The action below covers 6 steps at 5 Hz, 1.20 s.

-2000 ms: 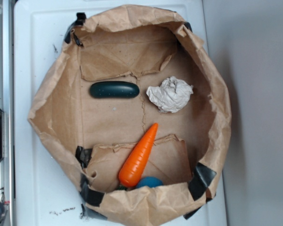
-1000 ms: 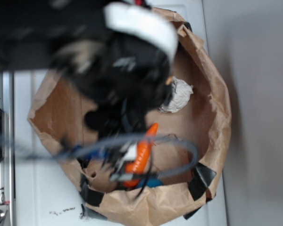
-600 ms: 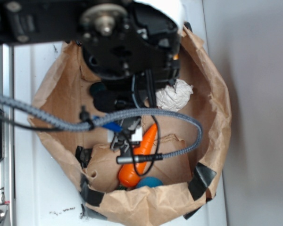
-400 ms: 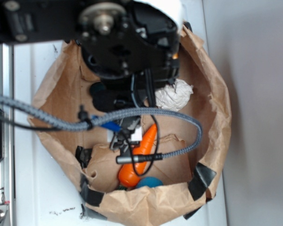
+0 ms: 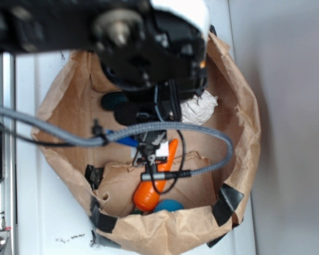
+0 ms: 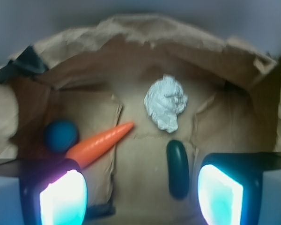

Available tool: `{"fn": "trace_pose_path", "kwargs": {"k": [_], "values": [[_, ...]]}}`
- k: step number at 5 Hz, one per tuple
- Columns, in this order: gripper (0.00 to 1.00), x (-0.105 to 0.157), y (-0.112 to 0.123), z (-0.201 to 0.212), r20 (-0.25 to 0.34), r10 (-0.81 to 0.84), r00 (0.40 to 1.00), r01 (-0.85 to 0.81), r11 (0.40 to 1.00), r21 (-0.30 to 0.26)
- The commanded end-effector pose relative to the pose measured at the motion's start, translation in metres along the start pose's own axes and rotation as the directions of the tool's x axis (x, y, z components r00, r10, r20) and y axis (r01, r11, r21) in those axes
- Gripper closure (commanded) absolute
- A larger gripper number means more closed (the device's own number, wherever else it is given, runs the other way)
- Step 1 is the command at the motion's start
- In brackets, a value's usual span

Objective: Grab the white paper.

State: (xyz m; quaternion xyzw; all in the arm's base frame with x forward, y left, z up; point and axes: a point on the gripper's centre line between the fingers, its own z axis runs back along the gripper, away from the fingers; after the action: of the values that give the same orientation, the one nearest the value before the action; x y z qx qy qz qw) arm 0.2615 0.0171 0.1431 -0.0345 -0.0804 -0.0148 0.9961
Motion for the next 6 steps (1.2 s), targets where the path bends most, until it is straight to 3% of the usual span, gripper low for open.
{"fn": "trace_pose_path", "kwargs": {"k": [1,3,4,5,6], "values": [[0.00,0.019,0.012,-0.040,0.063,-0.021,0.998,0.019,0.999,0.028],[0.00,0.059,0.007,-0.082,0.015,0.026,1.000,-0.027,0.995,0.095],[0.00,0.064,0.009,-0.093,0.007,0.027,1.000,-0.028,0.992,0.126],[1.00,0.062,0.010,-0.095,0.020,0.053,0.998,-0.055,0.988,0.147],[1.00,0.059,0.011,-0.099,0.038,0.048,0.998,-0.054,0.983,0.175]]}}
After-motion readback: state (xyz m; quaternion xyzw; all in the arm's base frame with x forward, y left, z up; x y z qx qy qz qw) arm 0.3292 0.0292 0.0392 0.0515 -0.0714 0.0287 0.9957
